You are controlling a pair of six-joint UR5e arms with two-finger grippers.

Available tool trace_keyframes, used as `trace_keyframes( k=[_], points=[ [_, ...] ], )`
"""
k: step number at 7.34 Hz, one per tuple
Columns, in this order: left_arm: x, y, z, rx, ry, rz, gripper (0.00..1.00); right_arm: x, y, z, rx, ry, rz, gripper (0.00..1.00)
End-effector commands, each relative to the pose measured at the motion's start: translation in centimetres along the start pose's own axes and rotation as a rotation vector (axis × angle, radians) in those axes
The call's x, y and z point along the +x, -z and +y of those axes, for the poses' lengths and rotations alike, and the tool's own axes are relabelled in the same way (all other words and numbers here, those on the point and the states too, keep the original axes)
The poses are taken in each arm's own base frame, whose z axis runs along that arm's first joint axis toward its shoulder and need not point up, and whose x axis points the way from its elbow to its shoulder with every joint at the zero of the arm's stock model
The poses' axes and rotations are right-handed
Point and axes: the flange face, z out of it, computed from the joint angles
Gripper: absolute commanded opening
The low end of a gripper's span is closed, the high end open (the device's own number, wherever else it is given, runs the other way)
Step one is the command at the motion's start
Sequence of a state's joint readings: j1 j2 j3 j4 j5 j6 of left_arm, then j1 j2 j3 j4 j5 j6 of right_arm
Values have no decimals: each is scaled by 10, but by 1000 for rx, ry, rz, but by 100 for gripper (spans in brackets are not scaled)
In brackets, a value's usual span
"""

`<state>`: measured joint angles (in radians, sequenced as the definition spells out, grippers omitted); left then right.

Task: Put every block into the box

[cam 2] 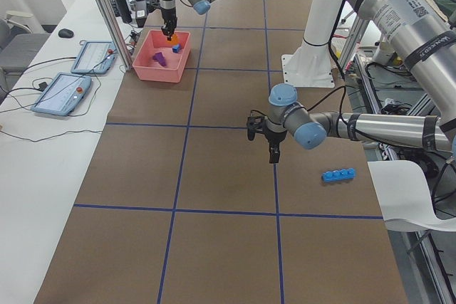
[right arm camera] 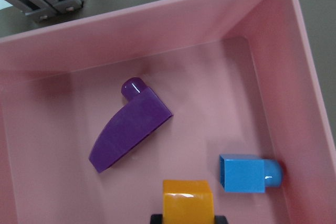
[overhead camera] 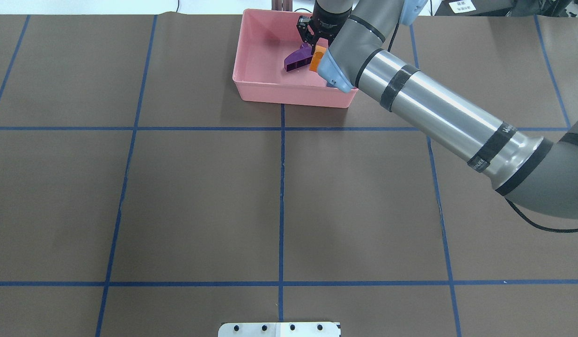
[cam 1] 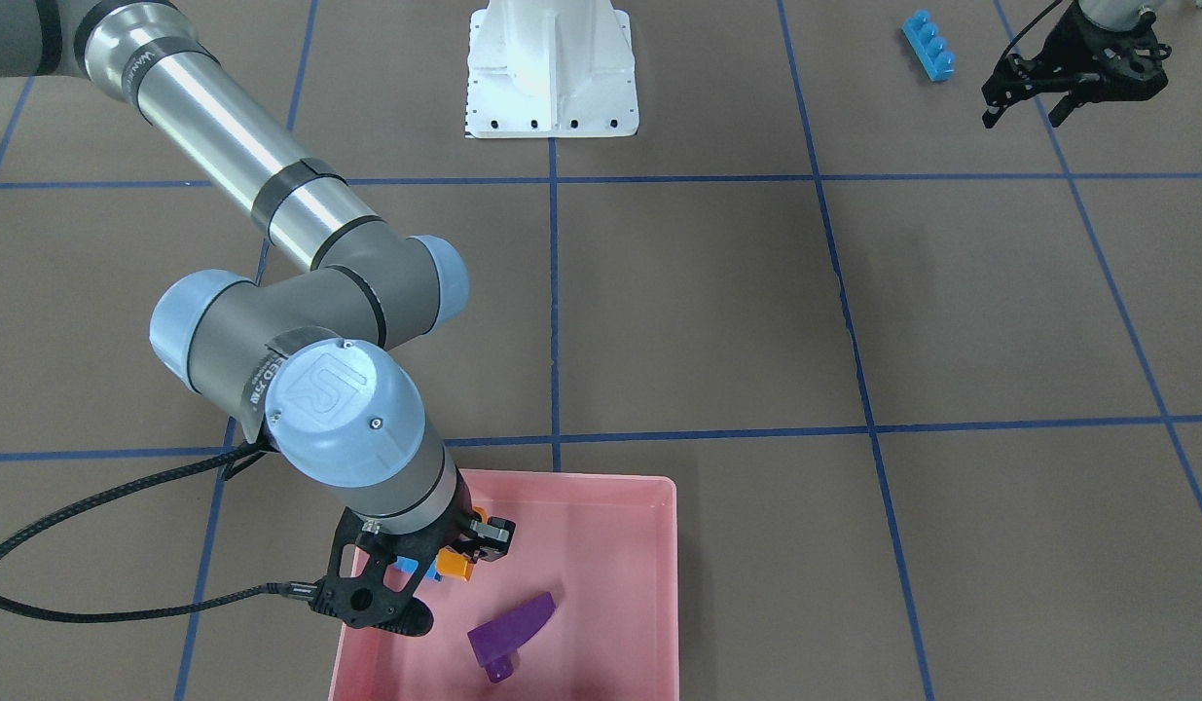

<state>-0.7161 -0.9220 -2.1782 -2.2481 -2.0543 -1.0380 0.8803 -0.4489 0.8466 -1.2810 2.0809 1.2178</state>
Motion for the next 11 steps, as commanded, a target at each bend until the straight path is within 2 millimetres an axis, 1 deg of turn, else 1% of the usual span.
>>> trace_keyframes(
  k=[1,2,3,4,5,6,7,8,9,10,11],
  points=[
    [20,-27,25,-74,56,-31,100,-6,-10,10,6,7,-5,100],
    [35,-44,40,-74,70,-66,100,-10,-5,9,9,9,-10,100],
    [49,-66,59,-37,82,-107,100,-7,0,3,16,5,-12,100],
    [50,-67,72,-51,96,-82,100,-8,2,3,19,9,-16,100],
    [34,-62,81,-64,93,-92,100,-8,3,2,22,11,-17,100],
    [29,-75,91,-46,147,-86,100,-9,3,3,21,12,-18,100],
    [30,-94,111,-18,181,-68,100,-9,3,3,21,12,-18,100],
    [17,-88,121,-30,176,-71,100,-7,4,1,25,13,-17,100],
    [5,-80,125,-46,187,-73,100,-8,4,2,38,16,-14,100],
    [0,-82,135,-66,203,-101,100,-11,12,2,46,22,-25,100],
    [8,-93,158,-89,217,-107,100,-9,26,-8,62,24,-39,100]
  ],
)
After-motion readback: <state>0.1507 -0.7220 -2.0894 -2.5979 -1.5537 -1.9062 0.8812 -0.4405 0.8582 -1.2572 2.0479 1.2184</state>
